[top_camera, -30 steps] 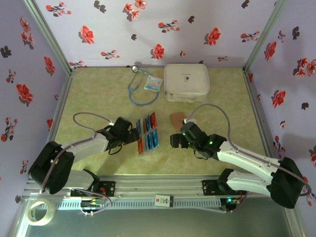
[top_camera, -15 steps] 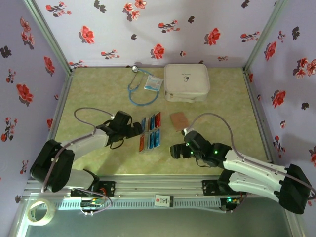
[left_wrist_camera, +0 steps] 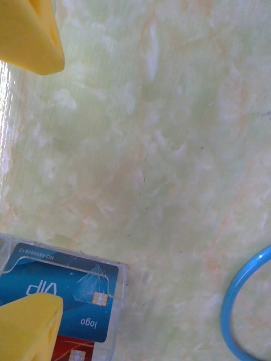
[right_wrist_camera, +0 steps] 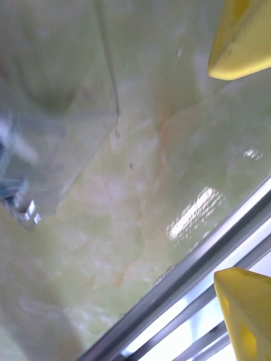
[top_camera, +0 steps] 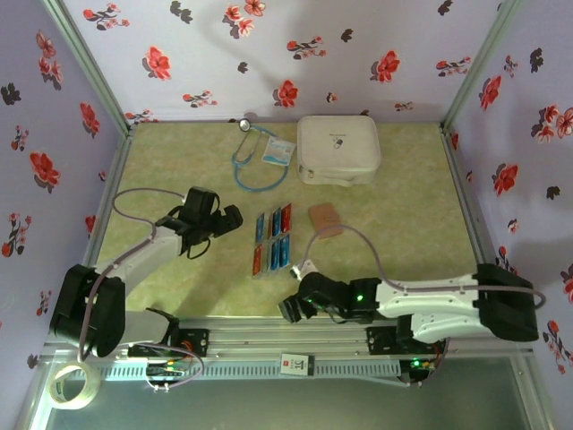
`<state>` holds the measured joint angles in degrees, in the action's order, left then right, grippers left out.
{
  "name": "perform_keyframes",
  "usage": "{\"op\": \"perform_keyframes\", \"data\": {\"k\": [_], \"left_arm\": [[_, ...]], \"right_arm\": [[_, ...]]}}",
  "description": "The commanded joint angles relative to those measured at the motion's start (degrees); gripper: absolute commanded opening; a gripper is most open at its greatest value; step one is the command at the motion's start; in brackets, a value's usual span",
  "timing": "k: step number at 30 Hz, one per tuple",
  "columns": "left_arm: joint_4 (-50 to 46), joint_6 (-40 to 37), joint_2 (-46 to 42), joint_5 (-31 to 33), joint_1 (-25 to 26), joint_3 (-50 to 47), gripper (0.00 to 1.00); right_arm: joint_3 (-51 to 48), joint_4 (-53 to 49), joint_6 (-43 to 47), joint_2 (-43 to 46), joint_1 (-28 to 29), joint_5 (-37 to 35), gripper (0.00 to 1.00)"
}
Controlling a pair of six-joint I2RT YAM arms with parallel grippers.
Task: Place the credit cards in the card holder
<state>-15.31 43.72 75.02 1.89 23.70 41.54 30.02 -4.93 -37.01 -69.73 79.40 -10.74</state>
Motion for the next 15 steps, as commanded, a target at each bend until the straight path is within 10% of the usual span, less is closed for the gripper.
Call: {"op": "perform_keyframes", "data": {"k": [1,15], "left_arm": [[-1.65,-1.96,0.33,-1.27,-1.17,1.53,1.0],[-1.7,-2.62,1.3,-2.46,-1.88,2.1,1.0]], "right_arm": [[3.16,7.42,2.78,-4.15,4.34,-5.14,0.87],[9.98,14.42,6.43,-19.8,3.33,-13.22,0.87]]}}
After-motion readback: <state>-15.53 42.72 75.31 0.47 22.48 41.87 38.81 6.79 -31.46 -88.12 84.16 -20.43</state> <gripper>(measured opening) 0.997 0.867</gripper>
